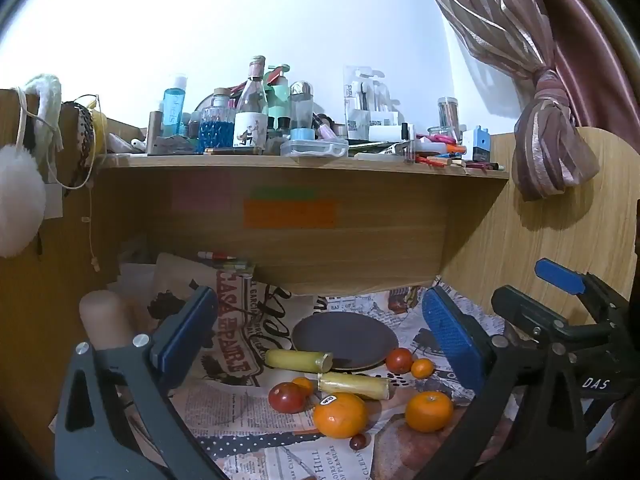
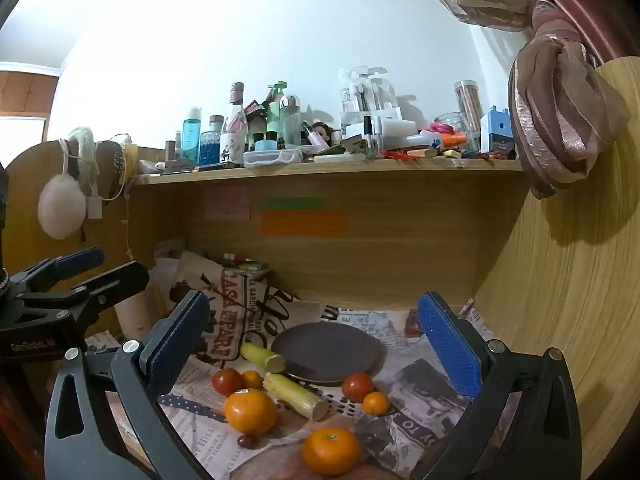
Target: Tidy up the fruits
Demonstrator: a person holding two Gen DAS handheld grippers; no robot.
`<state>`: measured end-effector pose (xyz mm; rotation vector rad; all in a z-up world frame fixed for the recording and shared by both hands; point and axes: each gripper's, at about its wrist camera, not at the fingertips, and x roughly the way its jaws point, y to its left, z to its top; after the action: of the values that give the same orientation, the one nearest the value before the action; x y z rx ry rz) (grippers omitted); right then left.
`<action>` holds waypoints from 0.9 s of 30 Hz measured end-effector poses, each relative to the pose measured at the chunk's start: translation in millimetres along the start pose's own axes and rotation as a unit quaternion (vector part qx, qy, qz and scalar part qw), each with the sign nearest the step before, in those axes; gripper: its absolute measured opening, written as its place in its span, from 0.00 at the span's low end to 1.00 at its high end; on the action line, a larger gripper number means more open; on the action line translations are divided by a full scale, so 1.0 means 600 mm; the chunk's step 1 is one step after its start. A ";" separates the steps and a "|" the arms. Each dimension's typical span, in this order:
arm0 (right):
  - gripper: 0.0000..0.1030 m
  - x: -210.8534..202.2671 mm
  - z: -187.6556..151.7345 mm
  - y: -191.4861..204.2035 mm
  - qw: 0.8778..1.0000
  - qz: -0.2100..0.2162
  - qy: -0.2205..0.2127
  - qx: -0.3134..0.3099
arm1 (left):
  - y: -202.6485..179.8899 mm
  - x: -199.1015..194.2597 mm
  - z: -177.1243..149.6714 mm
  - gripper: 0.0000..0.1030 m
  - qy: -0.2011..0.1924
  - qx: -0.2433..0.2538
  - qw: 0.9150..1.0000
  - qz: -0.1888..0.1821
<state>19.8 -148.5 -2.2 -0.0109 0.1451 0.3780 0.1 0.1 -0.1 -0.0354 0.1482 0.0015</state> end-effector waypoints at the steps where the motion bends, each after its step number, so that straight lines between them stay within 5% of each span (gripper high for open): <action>1: 1.00 -0.001 0.000 0.000 1.000 0.001 0.000 0.000 | 0.000 0.000 0.000 1.00 0.000 0.000 1.000 0.000; 27: 1.00 0.014 -0.010 -0.013 1.000 -0.002 0.021 0.012 | 0.007 0.020 -0.009 1.00 0.016 -0.006 1.000 -0.006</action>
<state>29.8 -152.9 -9.4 0.0041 0.1917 0.3731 11.2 4.3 -7.1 -0.0483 0.1796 -0.0101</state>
